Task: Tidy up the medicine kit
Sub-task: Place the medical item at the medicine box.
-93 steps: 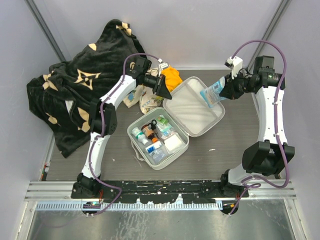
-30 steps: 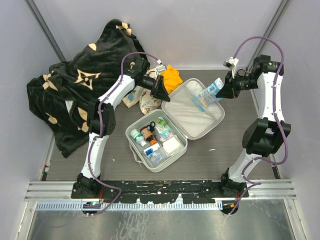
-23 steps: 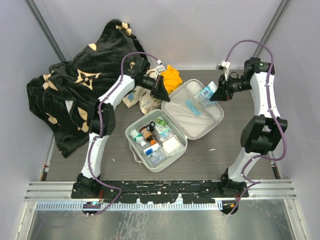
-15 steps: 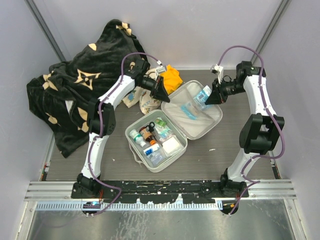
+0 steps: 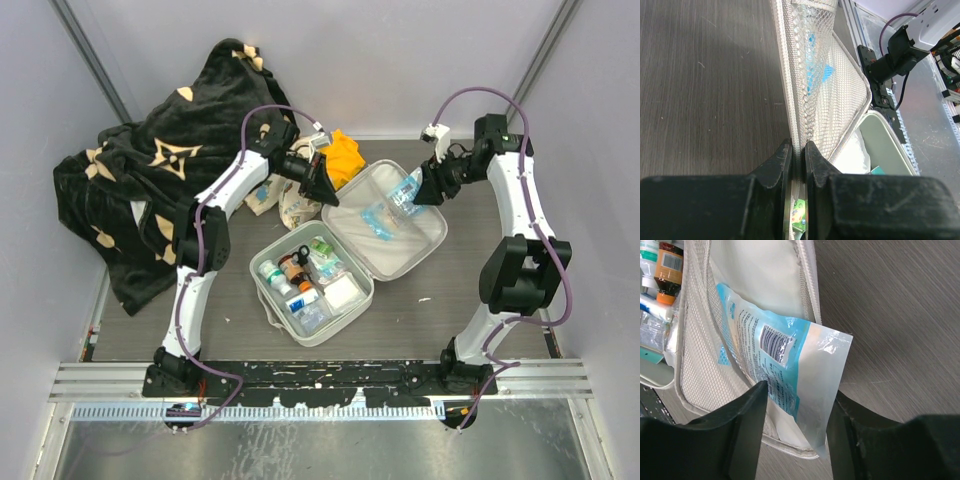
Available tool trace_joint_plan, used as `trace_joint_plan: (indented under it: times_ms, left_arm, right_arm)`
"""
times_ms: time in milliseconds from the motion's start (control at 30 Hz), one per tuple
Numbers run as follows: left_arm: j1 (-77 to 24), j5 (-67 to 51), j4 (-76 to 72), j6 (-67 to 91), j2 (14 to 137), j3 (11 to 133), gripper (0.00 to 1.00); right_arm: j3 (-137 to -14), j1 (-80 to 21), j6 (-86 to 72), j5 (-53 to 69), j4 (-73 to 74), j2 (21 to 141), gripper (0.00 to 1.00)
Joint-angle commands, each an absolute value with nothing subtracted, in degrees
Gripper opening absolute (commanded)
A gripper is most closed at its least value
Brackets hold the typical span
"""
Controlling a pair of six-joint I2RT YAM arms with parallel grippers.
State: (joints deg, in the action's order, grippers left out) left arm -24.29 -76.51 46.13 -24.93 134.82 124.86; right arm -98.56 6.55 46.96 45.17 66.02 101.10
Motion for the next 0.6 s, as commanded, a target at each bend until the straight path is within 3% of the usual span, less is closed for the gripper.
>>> trace_joint_plan:
  times_ms: [0,367,567]
  left_arm:
    - [-24.4,-81.4,46.3,-25.5,128.1,125.5,0.0]
    - [-24.5,-80.5,45.9,-25.2,128.0,125.4,0.0]
    - [-24.4,-79.5,45.6,-25.2,128.1,125.2,0.0]
  right_arm:
    - [-97.9,3.1,45.6,41.9,63.0,96.3,0.49]
    - [-91.3,-2.6,42.4,39.5,59.1,93.4,0.47]
    - [-92.5,-1.5,42.1,34.1,58.1,93.3,0.58]
